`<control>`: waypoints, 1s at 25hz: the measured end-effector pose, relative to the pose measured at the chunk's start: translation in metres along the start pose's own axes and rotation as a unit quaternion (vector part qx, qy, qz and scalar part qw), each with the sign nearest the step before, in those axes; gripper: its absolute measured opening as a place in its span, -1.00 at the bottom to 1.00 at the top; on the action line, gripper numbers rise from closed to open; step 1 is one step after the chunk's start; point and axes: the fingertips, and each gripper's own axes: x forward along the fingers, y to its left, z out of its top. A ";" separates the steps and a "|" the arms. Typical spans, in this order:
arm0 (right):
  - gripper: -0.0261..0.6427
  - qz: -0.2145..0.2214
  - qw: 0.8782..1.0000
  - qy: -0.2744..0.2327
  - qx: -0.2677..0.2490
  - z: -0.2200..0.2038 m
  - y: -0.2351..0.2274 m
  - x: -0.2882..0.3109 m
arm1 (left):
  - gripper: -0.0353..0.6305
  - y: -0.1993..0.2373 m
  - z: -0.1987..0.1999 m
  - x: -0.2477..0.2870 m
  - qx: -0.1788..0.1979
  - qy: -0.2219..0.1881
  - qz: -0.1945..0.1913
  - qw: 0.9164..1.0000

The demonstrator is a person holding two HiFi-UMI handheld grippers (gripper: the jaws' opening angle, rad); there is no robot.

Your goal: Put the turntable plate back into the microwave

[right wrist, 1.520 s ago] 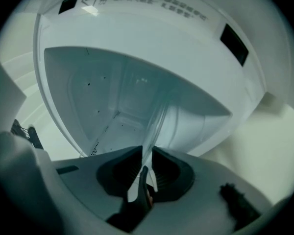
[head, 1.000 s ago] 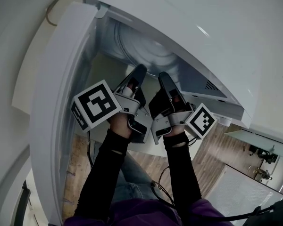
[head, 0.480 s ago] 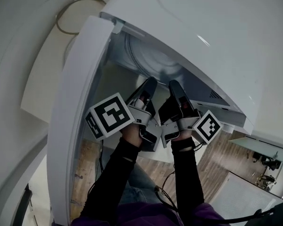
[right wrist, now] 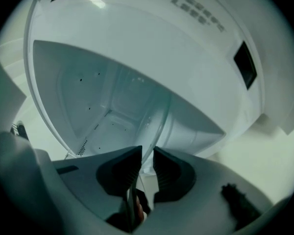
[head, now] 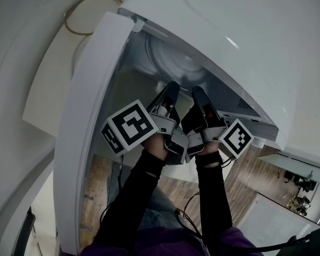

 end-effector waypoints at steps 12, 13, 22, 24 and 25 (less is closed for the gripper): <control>-0.72 -0.005 0.999 0.030 -0.014 -0.007 0.001 -0.004 | -0.80 0.006 0.002 0.008 -0.011 -0.009 0.007 1.000; -0.72 -0.003 0.999 0.030 -0.020 -0.007 0.002 -0.004 | -0.80 0.007 0.001 0.009 -0.008 -0.005 0.012 1.000; -0.73 -0.002 0.998 0.040 -0.042 -0.009 0.000 -0.001 | -0.80 0.007 0.002 0.009 0.014 -0.016 0.027 0.999; -0.75 -0.009 0.998 0.043 -0.054 -0.008 -0.003 -0.003 | -0.81 0.007 -0.001 0.005 0.017 -0.020 0.033 0.999; -0.75 -0.013 0.997 0.044 -0.056 -0.007 -0.005 -0.004 | -0.82 0.007 -0.001 0.002 0.024 -0.024 0.036 0.999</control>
